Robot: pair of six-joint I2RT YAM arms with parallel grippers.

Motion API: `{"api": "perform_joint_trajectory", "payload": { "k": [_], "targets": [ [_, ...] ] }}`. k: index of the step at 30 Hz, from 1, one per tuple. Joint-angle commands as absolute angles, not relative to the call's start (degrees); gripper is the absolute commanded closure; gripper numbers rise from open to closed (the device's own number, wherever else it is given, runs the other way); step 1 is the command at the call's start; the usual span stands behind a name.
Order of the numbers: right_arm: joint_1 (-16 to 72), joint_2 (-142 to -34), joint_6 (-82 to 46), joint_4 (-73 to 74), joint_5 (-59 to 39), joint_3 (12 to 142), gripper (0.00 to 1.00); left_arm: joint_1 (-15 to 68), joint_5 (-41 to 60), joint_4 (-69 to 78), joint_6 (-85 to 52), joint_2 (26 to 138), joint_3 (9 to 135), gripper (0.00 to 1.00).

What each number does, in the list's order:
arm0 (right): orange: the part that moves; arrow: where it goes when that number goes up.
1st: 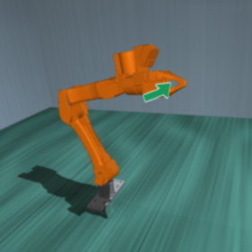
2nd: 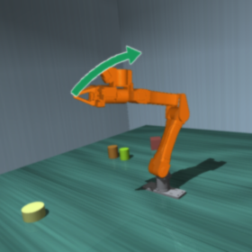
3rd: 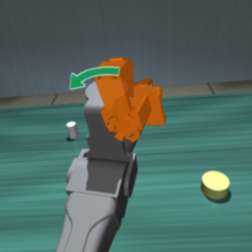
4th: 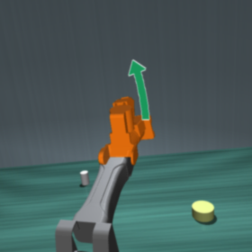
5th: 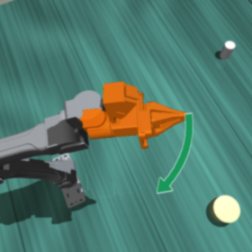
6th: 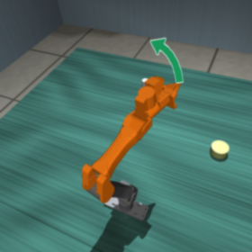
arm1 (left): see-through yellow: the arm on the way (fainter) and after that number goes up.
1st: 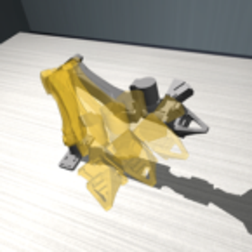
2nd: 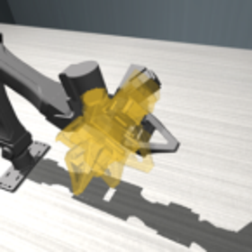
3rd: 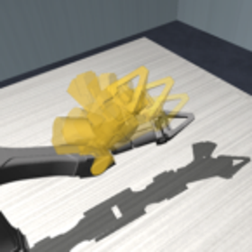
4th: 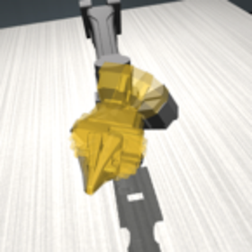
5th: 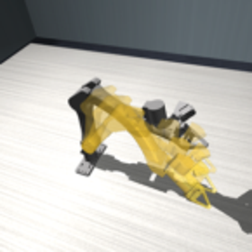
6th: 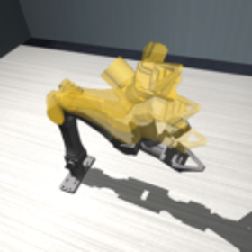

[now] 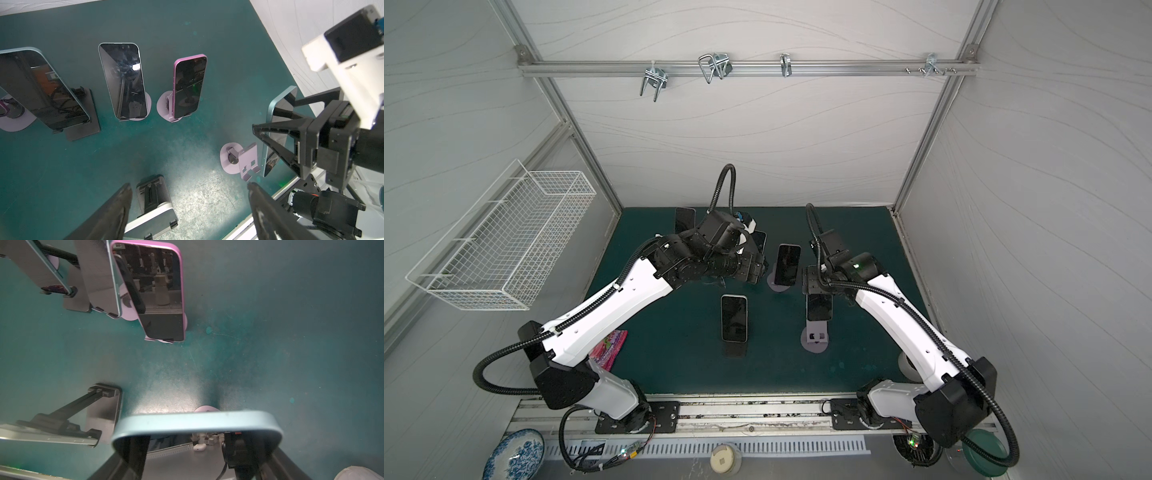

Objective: Remove the phone from the phone stand
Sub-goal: 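Lift the light-blue-framed phone off the lilac round stand with the right gripper, then carry the held phone toward the far corner of the table with the right gripper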

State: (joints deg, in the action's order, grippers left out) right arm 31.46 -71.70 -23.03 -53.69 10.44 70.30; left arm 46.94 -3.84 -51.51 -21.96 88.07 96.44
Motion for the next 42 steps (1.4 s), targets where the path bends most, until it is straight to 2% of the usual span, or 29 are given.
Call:
{"api": "perform_joint_trajectory", "payload": {
  "k": [1, 9, 16, 42],
  "targets": [
    [29.55, -70.54, -23.77, -53.34, 11.17, 71.03, 0.57, 47.2, -3.28, -49.86, -22.61, 90.25, 100.95, 0.12],
    [22.91, -74.87, -20.43, -52.44, 6.14, 72.59, 0.59, 47.2, -2.89, -47.82, -21.83, 93.46, 102.03, 0.11],
    [19.88, -76.27, -18.77, -51.41, 5.62, 73.67, 0.59, 47.2, -1.96, -47.19, -21.55, 95.57, 104.03, 0.11],
    [9.09, -75.21, -14.58, -55.79, 7.07, 76.61, 0.63, 47.25, -3.31, -45.84, -19.74, 89.31, 96.14, 0.11]
  ]
}}
